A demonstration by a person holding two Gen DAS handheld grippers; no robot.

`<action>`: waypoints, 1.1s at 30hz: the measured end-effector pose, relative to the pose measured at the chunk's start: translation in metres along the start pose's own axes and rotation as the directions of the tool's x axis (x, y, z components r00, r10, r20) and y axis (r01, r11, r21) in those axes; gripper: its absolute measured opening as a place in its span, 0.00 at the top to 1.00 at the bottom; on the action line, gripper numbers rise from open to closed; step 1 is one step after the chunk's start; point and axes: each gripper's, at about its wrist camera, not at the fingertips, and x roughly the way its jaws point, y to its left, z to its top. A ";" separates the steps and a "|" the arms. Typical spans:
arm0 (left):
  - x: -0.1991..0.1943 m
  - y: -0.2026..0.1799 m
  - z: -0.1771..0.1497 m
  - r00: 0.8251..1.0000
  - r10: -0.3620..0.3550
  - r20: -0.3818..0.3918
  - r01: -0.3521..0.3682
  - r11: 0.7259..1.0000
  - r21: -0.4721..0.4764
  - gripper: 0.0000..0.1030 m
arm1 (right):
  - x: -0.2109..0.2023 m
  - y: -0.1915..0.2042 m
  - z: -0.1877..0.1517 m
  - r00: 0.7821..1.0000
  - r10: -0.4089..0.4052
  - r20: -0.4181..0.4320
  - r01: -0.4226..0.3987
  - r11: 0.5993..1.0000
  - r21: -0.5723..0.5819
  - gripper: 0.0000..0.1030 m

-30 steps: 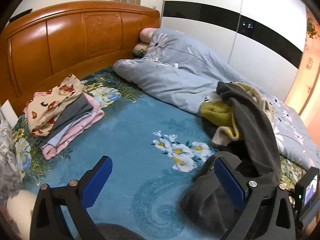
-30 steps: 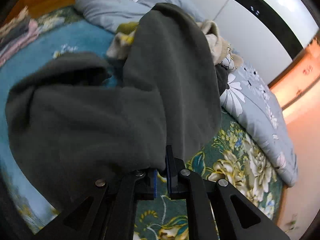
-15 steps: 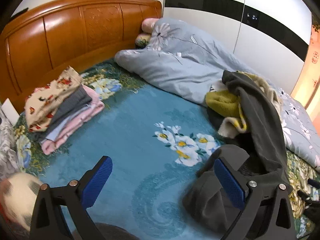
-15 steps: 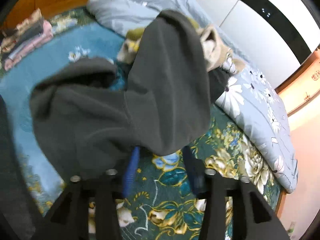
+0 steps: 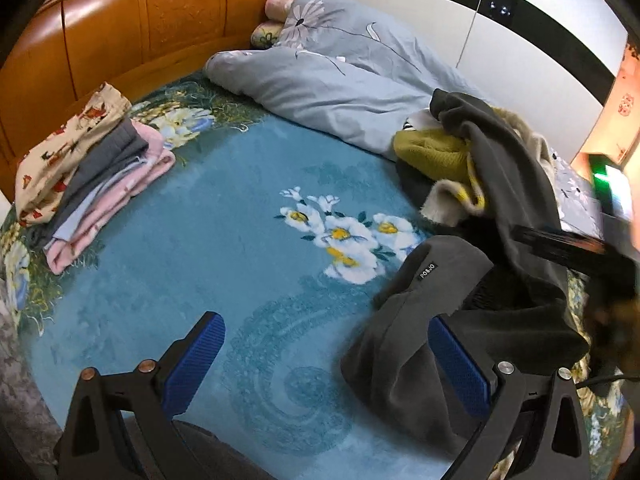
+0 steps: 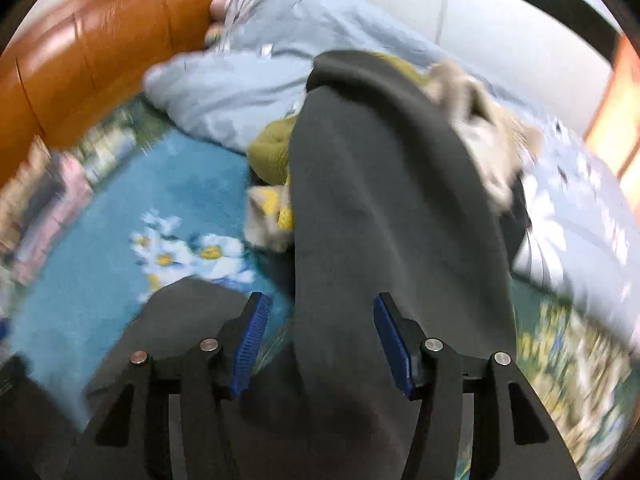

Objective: Fold clothes
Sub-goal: 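Pull the grey sweatpants out of the heap with the right gripper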

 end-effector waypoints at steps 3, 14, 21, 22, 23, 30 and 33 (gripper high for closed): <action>0.002 0.001 -0.002 1.000 -0.020 -0.014 0.019 1.000 -0.009 0.00 | 0.037 0.015 0.017 0.995 -0.093 -0.045 0.090 0.993 -0.079 0.45; 0.019 -0.003 -0.007 0.991 -0.108 -0.078 0.106 0.994 -0.035 0.00 | 0.013 -0.012 0.029 0.955 -0.295 -0.021 0.291 0.951 -0.100 0.94; 0.028 -0.015 -0.010 0.979 -0.166 -0.121 0.164 0.986 -0.027 0.00 | -0.111 -0.109 0.010 0.923 -0.365 0.122 0.345 0.925 0.159 0.94; 0.029 -0.017 -0.010 0.976 -0.175 -0.127 0.173 0.985 -0.025 0.00 | -0.128 -0.125 0.001 0.911 -0.392 0.128 0.363 0.910 0.201 0.94; 0.030 -0.020 -0.010 0.974 -0.183 -0.132 0.181 0.983 -0.023 0.00 | -0.143 -0.146 -0.018 0.895 -0.431 0.112 0.392 0.882 0.261 0.94; 0.042 -0.041 -0.015 0.955 -0.240 -0.173 0.240 0.970 -0.023 0.00 | -0.137 -0.263 -0.187 0.783 -0.527 -0.330 0.621 0.638 0.456 0.94; 0.049 -0.039 -0.015 0.954 -0.244 -0.174 0.237 0.970 -0.060 0.00 | -0.117 -0.286 -0.259 0.783 -0.393 -0.482 0.620 0.560 0.550 0.94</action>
